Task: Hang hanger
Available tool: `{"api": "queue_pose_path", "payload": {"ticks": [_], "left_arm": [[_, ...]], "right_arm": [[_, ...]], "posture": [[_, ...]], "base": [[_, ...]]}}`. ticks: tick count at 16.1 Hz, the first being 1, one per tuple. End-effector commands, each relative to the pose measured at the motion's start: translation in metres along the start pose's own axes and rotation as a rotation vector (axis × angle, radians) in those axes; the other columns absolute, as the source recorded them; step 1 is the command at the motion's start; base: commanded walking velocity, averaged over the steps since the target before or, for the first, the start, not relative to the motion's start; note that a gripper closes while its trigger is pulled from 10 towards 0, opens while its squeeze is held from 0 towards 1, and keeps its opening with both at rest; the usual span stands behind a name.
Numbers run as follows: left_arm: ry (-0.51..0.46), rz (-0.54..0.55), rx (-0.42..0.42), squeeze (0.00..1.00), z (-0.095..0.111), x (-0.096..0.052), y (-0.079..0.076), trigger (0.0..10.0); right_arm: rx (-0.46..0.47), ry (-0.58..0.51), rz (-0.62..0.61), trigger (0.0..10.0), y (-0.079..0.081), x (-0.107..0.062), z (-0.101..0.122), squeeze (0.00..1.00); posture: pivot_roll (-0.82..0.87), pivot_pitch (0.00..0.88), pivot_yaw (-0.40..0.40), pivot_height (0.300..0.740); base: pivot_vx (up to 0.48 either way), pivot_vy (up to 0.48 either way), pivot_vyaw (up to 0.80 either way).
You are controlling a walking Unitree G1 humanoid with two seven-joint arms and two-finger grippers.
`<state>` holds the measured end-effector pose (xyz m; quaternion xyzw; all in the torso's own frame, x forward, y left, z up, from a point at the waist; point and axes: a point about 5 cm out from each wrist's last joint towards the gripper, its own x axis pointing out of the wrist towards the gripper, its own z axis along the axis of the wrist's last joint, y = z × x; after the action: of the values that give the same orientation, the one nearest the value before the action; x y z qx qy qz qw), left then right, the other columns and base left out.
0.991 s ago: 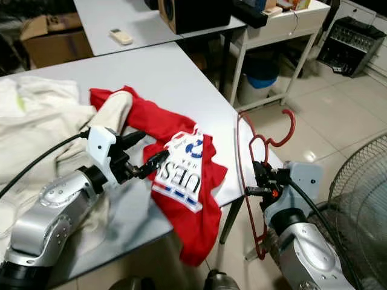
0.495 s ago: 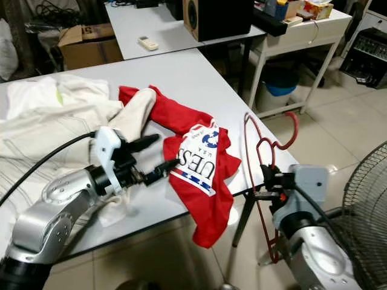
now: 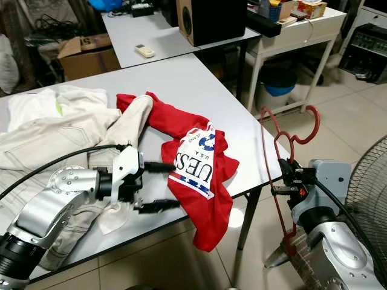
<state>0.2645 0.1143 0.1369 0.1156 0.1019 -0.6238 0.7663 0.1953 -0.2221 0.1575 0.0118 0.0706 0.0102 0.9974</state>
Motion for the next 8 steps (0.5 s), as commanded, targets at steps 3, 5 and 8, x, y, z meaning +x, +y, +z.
{"api": "queue_pose_path", "payload": {"ticks": [3, 5, 8], "left_arm": [[0.035, -0.031, 0.013, 0.00, -0.007, 0.003, -0.003, 10.0], [0.031, 0.065, 0.086, 0.00, -0.011, 0.021, 0.008, 8.9], [0.050, 0.034, 0.111, 0.00, -0.013, 0.028, 0.006, 0.0]], "right_arm": [[-0.013, -0.008, 0.047, 10.0, 0.002, 0.002, 0.004, 0.00], [-0.016, 0.018, 0.071, 10.0, 0.001, 0.002, 0.002, 0.00], [-0.024, 0.043, 0.074, 10.0, 0.000, 0.001, -0.003, 0.00]], "posture": [[-0.11, 0.000, 0.087, 0.740], [-0.12, 0.007, 0.067, 0.740], [-0.11, 0.023, 0.052, 0.740]], "base": [[0.000, 0.000, 0.00], [0.000, 0.000, 0.00], [0.000, 0.000, 0.00]]}}
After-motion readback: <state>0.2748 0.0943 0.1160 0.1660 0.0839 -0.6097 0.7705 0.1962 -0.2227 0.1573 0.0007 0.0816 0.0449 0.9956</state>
